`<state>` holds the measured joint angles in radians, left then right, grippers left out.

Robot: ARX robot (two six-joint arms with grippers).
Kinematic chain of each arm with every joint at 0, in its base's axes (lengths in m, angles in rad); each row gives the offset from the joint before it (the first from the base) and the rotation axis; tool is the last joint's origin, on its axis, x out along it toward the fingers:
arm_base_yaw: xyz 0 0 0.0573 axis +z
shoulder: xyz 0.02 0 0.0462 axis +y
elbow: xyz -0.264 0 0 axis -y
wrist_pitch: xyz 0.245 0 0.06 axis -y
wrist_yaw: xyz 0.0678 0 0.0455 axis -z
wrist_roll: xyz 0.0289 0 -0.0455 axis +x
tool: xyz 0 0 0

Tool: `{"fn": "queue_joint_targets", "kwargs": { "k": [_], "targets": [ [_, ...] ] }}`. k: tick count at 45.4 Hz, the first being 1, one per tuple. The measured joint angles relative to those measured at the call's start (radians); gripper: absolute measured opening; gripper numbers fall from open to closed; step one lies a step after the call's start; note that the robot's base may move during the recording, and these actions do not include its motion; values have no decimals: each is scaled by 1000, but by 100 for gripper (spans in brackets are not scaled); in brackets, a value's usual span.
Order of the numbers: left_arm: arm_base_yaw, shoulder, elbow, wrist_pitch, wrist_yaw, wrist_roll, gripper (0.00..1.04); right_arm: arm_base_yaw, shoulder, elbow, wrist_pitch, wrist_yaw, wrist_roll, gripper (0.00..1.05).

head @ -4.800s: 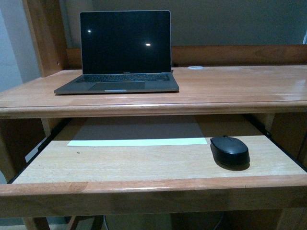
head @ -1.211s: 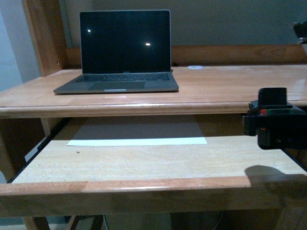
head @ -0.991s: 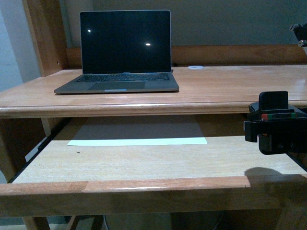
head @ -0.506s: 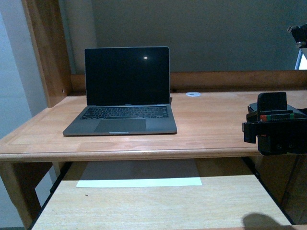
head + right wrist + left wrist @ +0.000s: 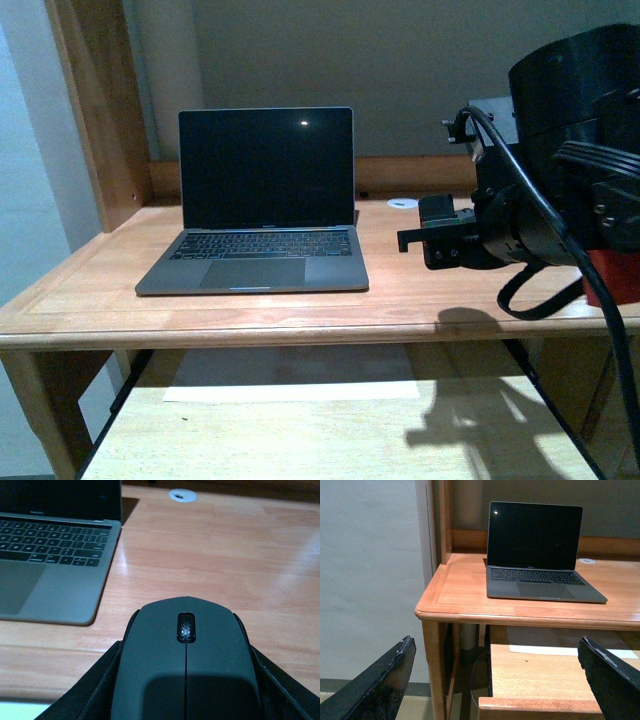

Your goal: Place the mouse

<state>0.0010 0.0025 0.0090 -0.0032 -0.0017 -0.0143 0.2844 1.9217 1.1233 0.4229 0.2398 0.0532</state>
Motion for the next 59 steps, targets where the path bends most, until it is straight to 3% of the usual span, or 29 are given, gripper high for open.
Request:
{"fn": "queue_joint_targets", "kwargs": {
  "k": [16,30,41,59],
  "targets": [
    [0,0,0,0,0,0,98,-2,37,45,1,-7,6,63],
    [0,0,0,0,0,0,98,-89,430,570,-292,-43,70,63],
    [0,0,0,0,0,0,98,-82,485,694,-393,-120,112,63],
    [0,0,0,0,0,0,98,-108,616,835,-475,-80,117,63]
  ]
}}
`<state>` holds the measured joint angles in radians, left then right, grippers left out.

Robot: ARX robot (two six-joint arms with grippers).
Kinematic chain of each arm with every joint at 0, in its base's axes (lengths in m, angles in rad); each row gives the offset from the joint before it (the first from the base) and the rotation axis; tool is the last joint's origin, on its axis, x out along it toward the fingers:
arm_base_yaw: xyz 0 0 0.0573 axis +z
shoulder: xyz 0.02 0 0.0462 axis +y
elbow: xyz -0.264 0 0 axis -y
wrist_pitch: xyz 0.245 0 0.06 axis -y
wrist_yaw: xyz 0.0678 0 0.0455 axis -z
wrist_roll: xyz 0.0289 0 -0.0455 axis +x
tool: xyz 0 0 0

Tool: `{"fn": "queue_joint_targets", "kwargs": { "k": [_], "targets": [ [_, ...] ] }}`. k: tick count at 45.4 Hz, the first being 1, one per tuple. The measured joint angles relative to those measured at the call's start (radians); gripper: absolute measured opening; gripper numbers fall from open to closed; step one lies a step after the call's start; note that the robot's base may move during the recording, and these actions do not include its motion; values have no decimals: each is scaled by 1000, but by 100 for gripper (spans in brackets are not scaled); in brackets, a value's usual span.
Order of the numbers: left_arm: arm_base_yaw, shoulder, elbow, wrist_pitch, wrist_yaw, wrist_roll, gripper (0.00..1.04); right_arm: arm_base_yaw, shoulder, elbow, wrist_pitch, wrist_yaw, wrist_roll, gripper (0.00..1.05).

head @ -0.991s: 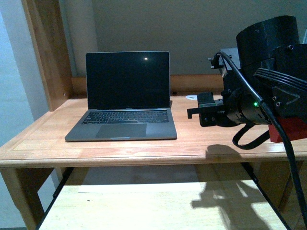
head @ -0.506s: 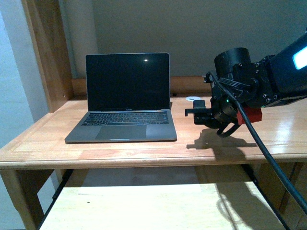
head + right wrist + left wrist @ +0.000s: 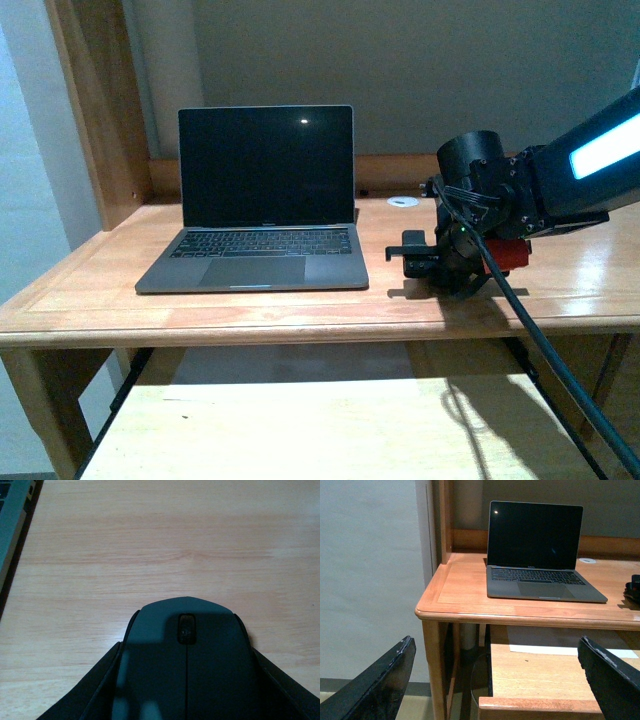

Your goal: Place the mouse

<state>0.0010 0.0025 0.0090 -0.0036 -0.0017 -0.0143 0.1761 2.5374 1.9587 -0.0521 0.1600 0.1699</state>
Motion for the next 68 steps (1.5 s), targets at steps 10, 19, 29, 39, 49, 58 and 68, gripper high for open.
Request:
{"fn": "queue_joint_targets", "kwargs": {
  "k": [10,19,29,39,49,58,68],
  "targets": [
    [0,0,0,1,0,0,98,-13,-22,-54,44,-8,-6,100],
    [0,0,0,0,0,0,98,-32,-140,-200,137,-40,-11,98],
    [0,0,0,0,0,0,98,-32,-406,-400,277,-91,-31,98],
    [1,0,0,0,-2,0,98,-37,-552,-716,803,-42,-131,71],
    [1,0,0,0,-2,0,98,-85,-685,-1097,1031,-60,-158,38],
    [1,0,0,0,-1,0,98,-100,-886,-1336,1126,-84,-162,3],
    [1,0,0,0,-1,0,98,-138,-1088,-1611,1146,-121,-168,2]
  ]
}}
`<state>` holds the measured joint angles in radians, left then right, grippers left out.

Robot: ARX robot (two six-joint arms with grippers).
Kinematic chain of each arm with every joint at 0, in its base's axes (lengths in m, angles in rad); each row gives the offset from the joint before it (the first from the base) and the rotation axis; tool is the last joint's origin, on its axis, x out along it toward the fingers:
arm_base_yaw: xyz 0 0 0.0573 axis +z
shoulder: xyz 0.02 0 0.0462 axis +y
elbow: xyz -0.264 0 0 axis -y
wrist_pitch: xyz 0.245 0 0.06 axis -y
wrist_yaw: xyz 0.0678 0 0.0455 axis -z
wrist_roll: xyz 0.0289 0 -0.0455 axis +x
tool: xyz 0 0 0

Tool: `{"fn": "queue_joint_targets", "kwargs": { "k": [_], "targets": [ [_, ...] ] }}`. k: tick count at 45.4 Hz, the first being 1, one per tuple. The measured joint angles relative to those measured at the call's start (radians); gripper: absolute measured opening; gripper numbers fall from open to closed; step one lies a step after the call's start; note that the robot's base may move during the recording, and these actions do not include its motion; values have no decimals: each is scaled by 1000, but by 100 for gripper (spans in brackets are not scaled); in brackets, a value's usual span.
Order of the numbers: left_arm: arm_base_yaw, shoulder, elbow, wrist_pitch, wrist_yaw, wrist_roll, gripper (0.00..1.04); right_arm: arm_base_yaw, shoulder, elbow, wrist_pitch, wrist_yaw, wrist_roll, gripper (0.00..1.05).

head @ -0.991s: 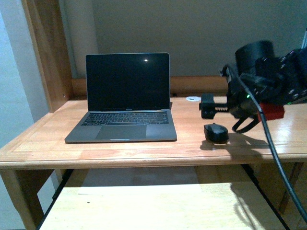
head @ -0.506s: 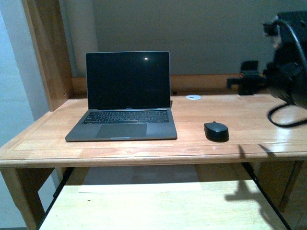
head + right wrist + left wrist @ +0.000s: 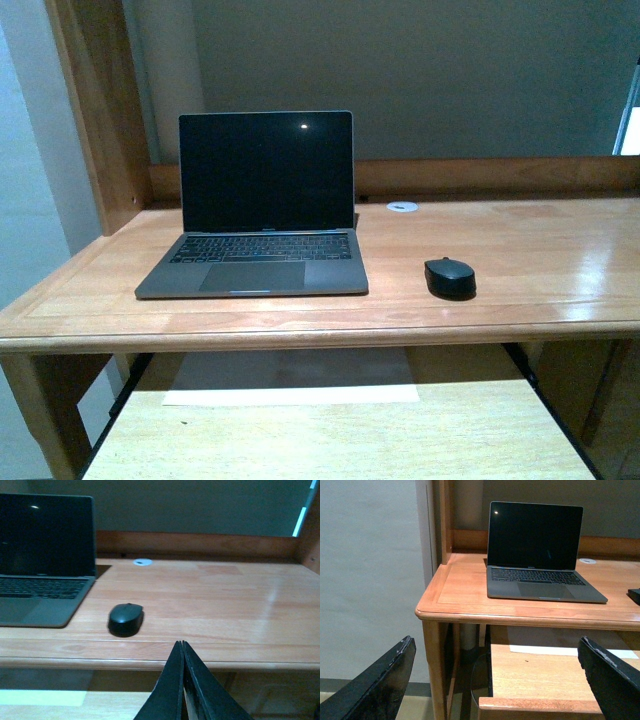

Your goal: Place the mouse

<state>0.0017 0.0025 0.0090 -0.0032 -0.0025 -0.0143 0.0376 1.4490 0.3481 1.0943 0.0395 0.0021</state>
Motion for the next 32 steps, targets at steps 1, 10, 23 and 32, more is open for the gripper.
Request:
{"fn": "queue_joint_targets", "kwargs": {
  "k": [1,10,23,32],
  "targets": [
    [0,0,0,0,0,0,98,-17,-13,-23,30,-34,0,2],
    [0,0,0,0,0,0,98,-39,-200,-191,-8,-38,0,2],
    [0,0,0,0,0,0,98,-39,-465,-286,-183,-40,0,2],
    [0,0,0,0,0,0,98,-39,-626,-320,-316,-40,0,2]
  ]
}}
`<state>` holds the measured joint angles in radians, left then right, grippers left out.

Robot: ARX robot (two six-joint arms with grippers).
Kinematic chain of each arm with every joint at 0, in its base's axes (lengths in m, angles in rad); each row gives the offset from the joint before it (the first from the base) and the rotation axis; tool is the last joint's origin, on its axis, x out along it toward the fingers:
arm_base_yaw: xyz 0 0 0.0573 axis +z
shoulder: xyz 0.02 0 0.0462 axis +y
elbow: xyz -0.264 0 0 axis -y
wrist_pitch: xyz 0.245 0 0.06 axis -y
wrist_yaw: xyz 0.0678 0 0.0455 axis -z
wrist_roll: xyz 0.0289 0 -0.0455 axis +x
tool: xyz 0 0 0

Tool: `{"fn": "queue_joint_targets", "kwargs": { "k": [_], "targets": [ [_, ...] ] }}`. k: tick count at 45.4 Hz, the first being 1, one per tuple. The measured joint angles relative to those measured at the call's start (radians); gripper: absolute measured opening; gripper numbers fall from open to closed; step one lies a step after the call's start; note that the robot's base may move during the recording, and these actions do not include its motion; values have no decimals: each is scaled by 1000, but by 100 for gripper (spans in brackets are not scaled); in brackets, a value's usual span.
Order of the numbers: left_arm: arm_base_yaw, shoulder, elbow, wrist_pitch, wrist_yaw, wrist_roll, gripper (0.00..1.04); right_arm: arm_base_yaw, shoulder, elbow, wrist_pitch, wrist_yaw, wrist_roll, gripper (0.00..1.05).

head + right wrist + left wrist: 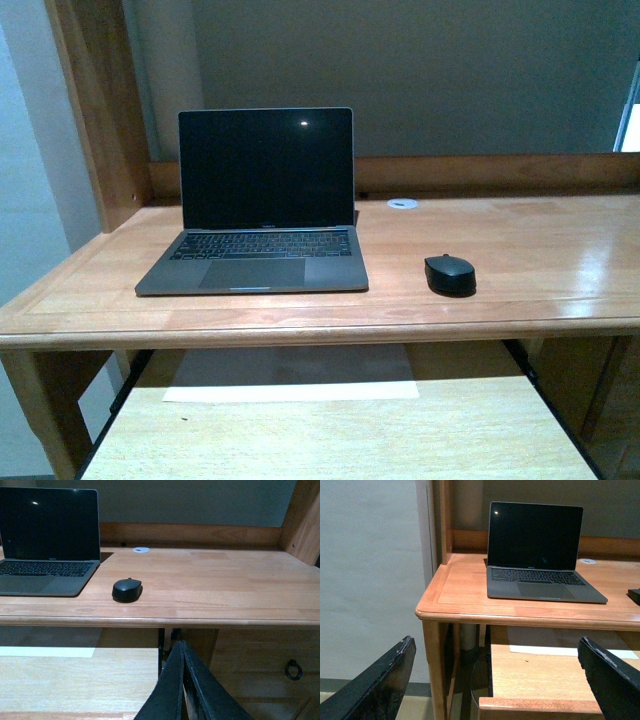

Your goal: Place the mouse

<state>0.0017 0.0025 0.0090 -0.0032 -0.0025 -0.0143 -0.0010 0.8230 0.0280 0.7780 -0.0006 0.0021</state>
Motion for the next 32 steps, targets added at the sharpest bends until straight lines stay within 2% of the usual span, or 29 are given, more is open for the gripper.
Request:
{"fn": "queue_joint_targets", "kwargs": {
  "k": [32],
  "targets": [
    [0,0,0,0,0,0,98,0,-421,-13,-379,0,0,2]
  ]
}}
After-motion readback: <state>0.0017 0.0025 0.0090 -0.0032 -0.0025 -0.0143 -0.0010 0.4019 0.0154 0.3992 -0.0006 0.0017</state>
